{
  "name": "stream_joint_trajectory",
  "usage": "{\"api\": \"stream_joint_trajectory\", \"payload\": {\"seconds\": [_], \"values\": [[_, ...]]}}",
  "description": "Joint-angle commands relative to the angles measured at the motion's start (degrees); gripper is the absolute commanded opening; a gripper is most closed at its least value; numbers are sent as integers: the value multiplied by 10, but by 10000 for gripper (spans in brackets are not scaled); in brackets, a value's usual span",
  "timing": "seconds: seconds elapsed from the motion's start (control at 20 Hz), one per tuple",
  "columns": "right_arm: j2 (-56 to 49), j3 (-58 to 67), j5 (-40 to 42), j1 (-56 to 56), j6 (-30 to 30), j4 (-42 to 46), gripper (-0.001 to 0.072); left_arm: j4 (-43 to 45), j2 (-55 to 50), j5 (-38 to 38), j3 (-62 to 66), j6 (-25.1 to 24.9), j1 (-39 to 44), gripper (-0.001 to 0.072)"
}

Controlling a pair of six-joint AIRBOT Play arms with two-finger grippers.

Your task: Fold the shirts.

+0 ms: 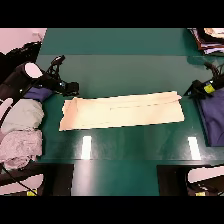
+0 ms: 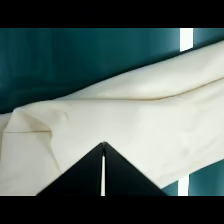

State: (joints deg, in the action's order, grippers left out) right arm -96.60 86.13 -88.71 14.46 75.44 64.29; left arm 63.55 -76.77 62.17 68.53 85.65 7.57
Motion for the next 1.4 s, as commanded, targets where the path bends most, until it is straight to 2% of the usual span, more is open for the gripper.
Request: {"api": "stream_joint_trajectory", "payload": {"seconds": [0.0, 0.05, 0.15, 0.3, 0.4, 0.45, 0.5, 0.55, 0.6, 0.65, 0.8, 0.9, 1.05, 1.15, 1.35], "values": [[-2, -67, -6, 51, -44, -23, 491, -39, -1, 36, 15, -21, 0, 37], [-10, -88, -2, 63, -57, -51, 534, -49, -1, 32, 15, -21, 0, 37], [-32, -120, 2, 77, -83, -108, 532, -68, -1, 16, 15, -21, 0, 36], [-53, -142, 10, 61, -106, -136, 526, -94, -2, 8, 14, -21, 0, 28], [-59, -144, 28, 39, -112, -137, 427, -98, -9, -2, 15, -21, 15, 28], [-59, -143, 40, 26, -116, -138, 425, -98, -16, -9, 15, -21, 30, 27], [-58, -143, 47, 15, -123, -138, 297, -98, -26, -20, 15, -21, 51, 27], [-58, -144, 47, 6, -128, -137, 138, -99, -40, -32, 15, -20, 72, 27], [-58, -143, 45, 0, -134, -138, 56, -104, -57, -46, 15, -17, 94, 27], [-55, -143, 38, -6, -142, -138, 14, -113, -75, -59, 17, -16, 114, 27], [-8, -143, 31, -13, -144, -139, 13, -132, -141, -68, 55, -16, 165, 27], [50, -143, 32, -24, -118, -140, 13, -133, -188, -65, 104, -15, 194, 27], [137, -141, 37, -47, -100, -209, 12, -134, -239, -61, 163, -1, 228, 27], [169, -105, 35, -73, -80, -245, 12, -134, -263, -61, 190, 0, 245, 27], [181, 9, 22, -151, -39, -242, 12, -135, -282, -62, 198, 14, 257, 27]]}}
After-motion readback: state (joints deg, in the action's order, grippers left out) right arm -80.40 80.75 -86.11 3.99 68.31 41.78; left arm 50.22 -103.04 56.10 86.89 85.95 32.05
